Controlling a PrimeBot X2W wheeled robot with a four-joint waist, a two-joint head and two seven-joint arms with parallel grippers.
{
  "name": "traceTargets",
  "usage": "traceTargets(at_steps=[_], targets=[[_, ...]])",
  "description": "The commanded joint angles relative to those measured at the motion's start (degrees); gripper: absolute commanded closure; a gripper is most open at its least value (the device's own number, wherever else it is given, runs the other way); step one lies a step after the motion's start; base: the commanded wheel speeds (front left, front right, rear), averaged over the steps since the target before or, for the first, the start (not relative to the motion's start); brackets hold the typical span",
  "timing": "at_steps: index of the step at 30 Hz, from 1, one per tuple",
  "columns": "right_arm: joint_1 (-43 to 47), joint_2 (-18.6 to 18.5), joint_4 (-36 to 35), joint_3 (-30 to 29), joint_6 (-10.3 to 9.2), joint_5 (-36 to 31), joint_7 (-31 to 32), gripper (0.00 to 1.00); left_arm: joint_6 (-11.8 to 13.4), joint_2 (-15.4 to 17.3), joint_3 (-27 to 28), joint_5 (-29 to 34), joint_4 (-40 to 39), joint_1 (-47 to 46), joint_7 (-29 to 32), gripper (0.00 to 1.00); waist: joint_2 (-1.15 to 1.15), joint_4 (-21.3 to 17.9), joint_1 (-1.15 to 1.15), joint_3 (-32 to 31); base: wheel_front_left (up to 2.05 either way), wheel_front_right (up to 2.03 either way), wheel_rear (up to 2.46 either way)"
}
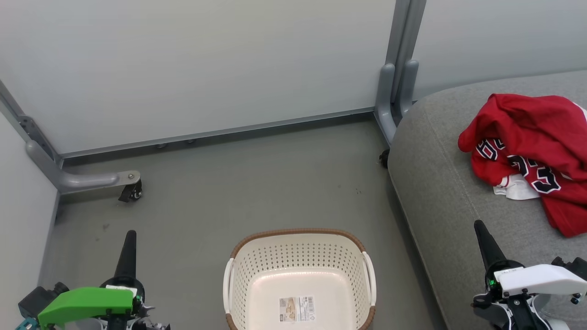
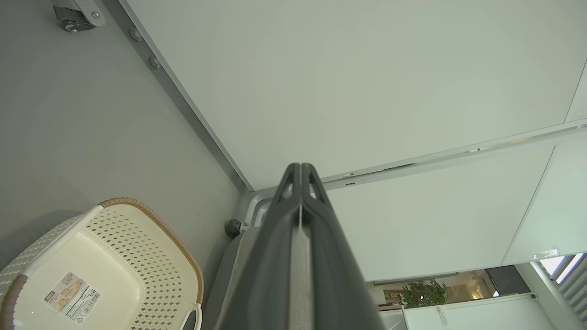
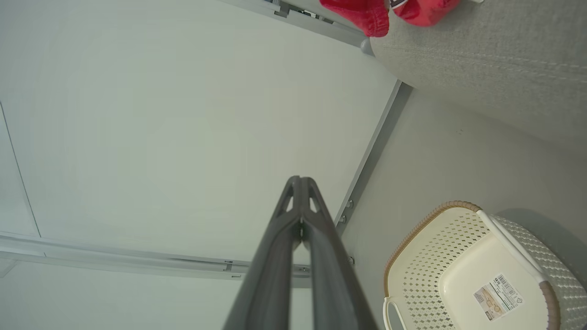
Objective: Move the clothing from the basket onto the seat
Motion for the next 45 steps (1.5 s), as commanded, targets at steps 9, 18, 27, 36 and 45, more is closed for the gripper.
traceTargets(at_steps=[9,18,27,36,45], targets=[[-1.99,-0.39,0.31,-0.77,0.01,4.75,1.5,1.0,-0.42,0.17,1.01,-5.0,0.16,-2.43,1.34,1.0,0.1,-0.2,0.0,0.62,0.0,0.0,0.0],[-2.78,-0.38,0.69,-1.3,0.01,8.41,2.58,1.0,-0.62,0.08,1.71,-8.9,0.54,-3.4,2.46,1.0,0.11,-0.38,0.0,1.21,0.0,0.0,0.0],[-3.38,-0.35,1.02,-1.77,0.0,11.75,3.54,1.0,-0.8,-0.02,2.35,-12.46,0.89,-4.25,3.47,1.0,0.12,-0.56,0.0,1.79,0.0,0.0,0.0],[-3.98,-0.31,1.28,-2.15,0.0,14.29,4.38,1.0,-0.85,-0.13,2.81,-15.14,1.14,-4.84,4.27,1.0,0.13,-0.72,0.0,2.3,0.0,0.0,0.0],[-3.99,-0.19,1.26,-2.25,0.0,14.07,4.46,1.0,-0.85,-0.26,2.98,-14.92,1.12,-4.76,4.46,1.0,0.13,-0.72,0.0,2.3,0.0,0.0,0.0]])
